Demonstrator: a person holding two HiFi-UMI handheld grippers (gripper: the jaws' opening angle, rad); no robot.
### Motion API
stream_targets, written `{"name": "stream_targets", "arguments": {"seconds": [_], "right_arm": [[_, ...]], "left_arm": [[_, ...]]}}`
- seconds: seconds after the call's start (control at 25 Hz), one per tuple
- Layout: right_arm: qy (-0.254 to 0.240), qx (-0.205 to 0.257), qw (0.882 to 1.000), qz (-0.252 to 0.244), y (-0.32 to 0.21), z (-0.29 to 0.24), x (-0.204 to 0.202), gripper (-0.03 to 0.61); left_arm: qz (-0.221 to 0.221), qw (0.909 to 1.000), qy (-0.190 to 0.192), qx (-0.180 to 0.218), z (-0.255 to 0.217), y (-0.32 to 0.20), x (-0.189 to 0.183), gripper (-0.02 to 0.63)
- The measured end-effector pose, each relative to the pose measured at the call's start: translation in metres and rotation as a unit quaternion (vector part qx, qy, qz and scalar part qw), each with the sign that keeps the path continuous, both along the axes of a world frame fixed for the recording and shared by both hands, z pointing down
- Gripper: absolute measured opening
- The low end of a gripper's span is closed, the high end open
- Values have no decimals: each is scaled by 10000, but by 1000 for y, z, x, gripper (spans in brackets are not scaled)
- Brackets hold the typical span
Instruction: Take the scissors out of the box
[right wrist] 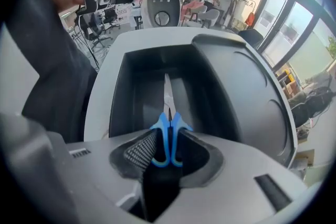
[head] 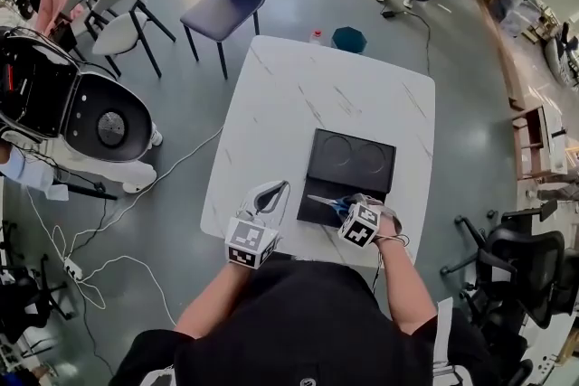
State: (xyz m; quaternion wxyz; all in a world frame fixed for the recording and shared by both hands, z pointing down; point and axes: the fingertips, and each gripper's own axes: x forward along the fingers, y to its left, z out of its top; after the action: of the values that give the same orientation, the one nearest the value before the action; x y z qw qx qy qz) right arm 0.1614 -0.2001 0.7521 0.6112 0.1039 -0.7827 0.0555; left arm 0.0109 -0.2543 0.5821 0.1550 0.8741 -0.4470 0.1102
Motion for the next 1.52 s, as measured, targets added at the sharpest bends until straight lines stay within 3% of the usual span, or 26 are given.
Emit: {"name": "stream_targets", "arguments": {"seconds": [0.4, 0.6, 0.88, 1.32, 1.52], "right_arm": [[71, -235, 9997, -42, -5, 7, 0, 120], [-77, -365, 9992, 162, -6, 5, 0, 94], [-247, -271, 9990, 247, -4, -1, -3, 92], [-816, 589, 9938, 471, -2, -48, -6, 91], [-1560, 1224, 9743, 1067, -17, -86, -6, 91]], "left_arm": [[-126, 9999, 23, 24, 3, -6, -12, 9], [-113, 9999, 31, 27, 2, -2, -11, 9], [-173, 9998, 39, 81, -4, -4, -14, 9], [-65, 9999, -51, 109, -3, -1, -7, 9], [-42, 9999, -80, 122, -6, -2, -2, 9]]}}
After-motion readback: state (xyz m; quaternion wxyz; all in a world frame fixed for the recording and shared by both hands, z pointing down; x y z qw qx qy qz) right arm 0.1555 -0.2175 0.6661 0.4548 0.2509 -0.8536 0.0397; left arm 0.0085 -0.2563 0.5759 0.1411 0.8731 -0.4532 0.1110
